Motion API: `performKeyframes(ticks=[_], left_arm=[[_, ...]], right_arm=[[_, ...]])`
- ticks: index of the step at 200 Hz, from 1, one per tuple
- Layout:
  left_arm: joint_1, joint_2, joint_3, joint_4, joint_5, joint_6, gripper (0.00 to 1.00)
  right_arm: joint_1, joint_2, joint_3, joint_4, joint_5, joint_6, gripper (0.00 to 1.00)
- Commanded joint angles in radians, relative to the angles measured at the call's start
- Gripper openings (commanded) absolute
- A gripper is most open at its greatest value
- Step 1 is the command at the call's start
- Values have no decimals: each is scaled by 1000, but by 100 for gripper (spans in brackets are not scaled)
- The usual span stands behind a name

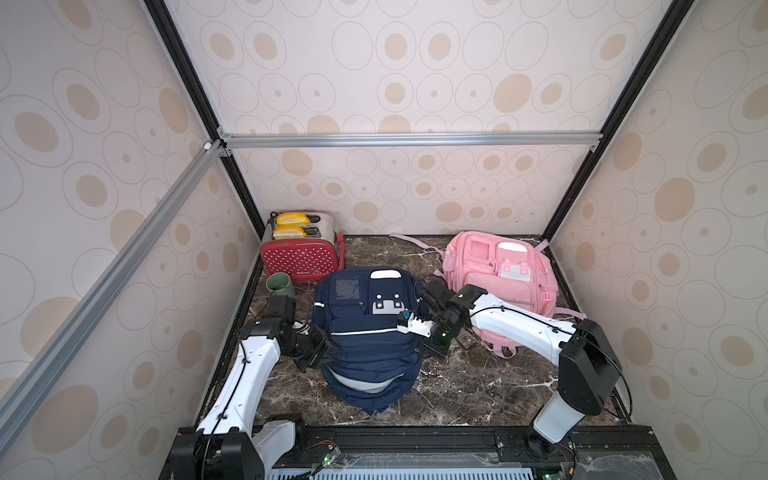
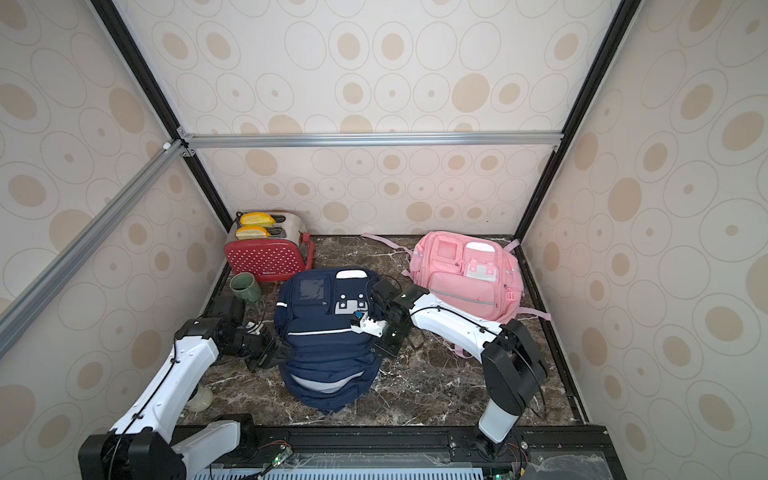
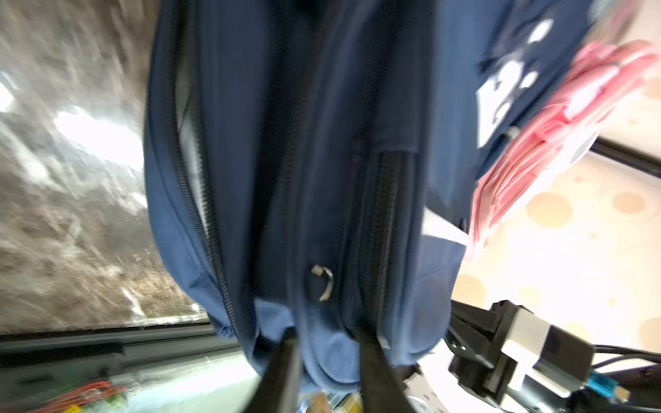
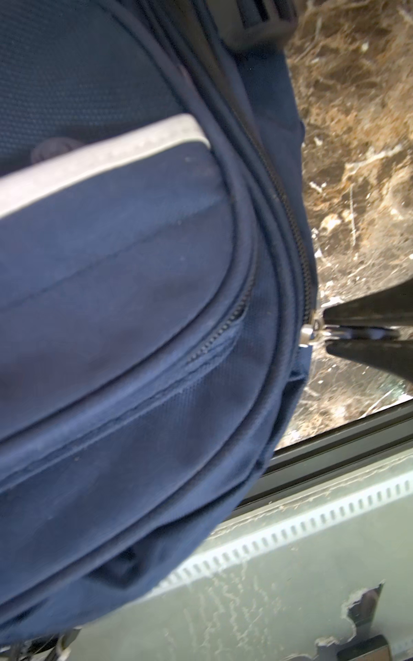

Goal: Zip up the backpack
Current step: Zip the zipper on the backpack.

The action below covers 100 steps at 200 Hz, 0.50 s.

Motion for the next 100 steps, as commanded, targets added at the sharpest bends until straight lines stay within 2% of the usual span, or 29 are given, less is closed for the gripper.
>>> performKeyframes(ticks=[1, 47, 75, 100], left_arm=[[-58, -91, 44, 45, -9, -105, 42], [-307, -247, -94, 250, -82, -486, 45], [-390, -261, -110, 329, -146, -595, 47], [-463, -188, -88, 400, -179, -620, 47]], right_arm=[[19, -12, 40, 116, -33, 97, 0], [50, 3, 57, 139, -11, 106, 0], [65, 2, 60, 170, 3, 125, 0], [81, 6, 66, 164, 11, 117, 0]])
